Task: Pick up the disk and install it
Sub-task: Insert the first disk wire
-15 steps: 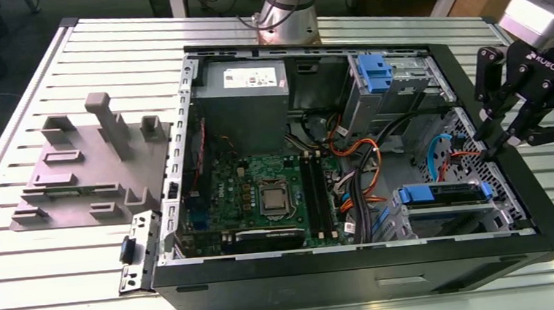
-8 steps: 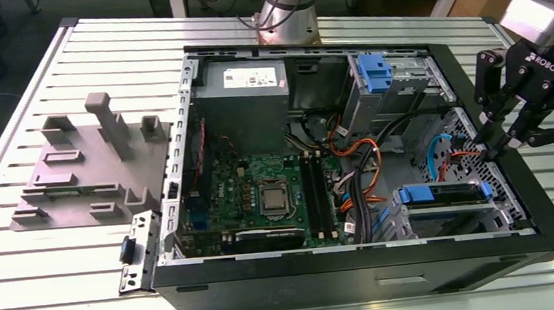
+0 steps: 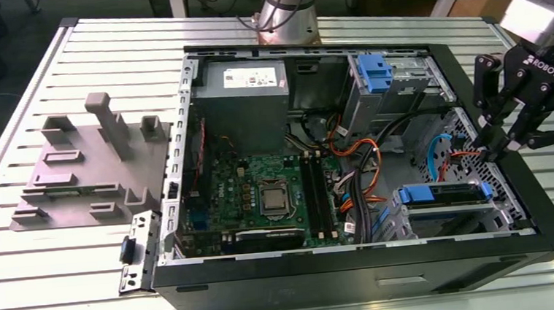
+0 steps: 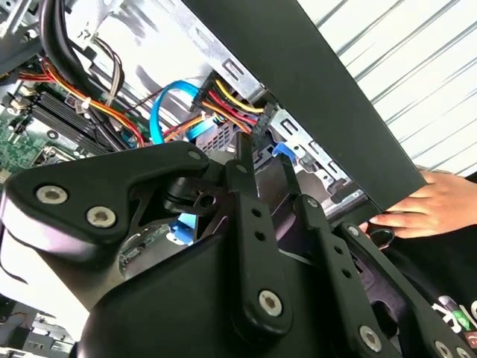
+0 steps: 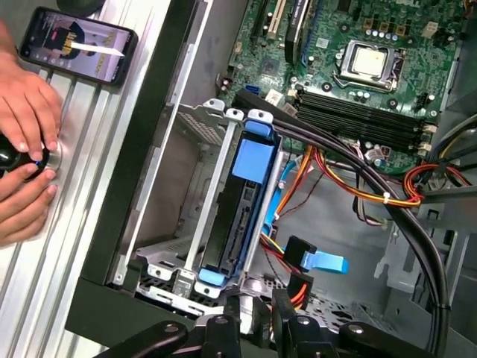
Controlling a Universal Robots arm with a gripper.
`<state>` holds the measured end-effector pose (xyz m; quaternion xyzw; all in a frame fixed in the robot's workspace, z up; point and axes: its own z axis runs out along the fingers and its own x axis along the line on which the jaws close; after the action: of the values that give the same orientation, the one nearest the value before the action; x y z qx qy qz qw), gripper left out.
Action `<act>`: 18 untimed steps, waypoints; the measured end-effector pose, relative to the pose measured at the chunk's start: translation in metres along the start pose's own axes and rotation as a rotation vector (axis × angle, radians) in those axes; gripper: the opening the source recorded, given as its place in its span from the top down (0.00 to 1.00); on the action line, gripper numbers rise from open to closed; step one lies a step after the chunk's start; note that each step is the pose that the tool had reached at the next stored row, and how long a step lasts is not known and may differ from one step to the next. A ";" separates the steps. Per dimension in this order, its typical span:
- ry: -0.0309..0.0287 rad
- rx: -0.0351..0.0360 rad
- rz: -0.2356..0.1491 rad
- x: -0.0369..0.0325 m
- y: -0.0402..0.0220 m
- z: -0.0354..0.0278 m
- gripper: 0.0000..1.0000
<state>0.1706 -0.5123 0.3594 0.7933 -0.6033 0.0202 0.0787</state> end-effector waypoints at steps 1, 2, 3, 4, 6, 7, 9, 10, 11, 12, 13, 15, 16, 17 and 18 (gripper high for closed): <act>-0.0004 -0.0015 0.000 -0.0008 -0.0010 0.0003 0.69; -0.0008 -0.0032 0.000 -0.0020 -0.0022 0.0005 0.69; -0.0012 -0.0049 -0.001 -0.0033 -0.0034 0.0007 0.69; -0.0015 -0.0069 -0.001 -0.0043 -0.0046 0.0009 0.69; -0.0013 -0.0106 -0.001 -0.0057 -0.0072 0.0015 0.69; -0.0009 -0.0123 -0.002 -0.0061 -0.0084 0.0019 0.69; 0.0035 -0.0145 -0.001 -0.0061 -0.0098 0.0028 0.69; 0.0095 -0.0163 -0.001 -0.0061 -0.0104 0.0032 0.69; 0.0188 -0.0190 0.000 -0.0061 -0.0110 0.0035 0.69; 0.0294 -0.0221 0.000 -0.0061 -0.0114 0.0039 0.69; 0.0389 -0.0248 0.001 -0.0063 -0.0116 0.0042 0.69; 0.0448 -0.0264 0.001 -0.0064 -0.0117 0.0045 0.69; 0.0449 -0.0265 0.001 -0.0064 -0.0117 0.0044 0.69; 0.0461 -0.0268 0.001 -0.0065 -0.0117 0.0044 0.69; 0.0473 -0.0270 0.001 -0.0065 -0.0117 0.0044 0.69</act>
<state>0.1798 -0.5038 0.3531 0.7913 -0.6018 0.0309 0.1036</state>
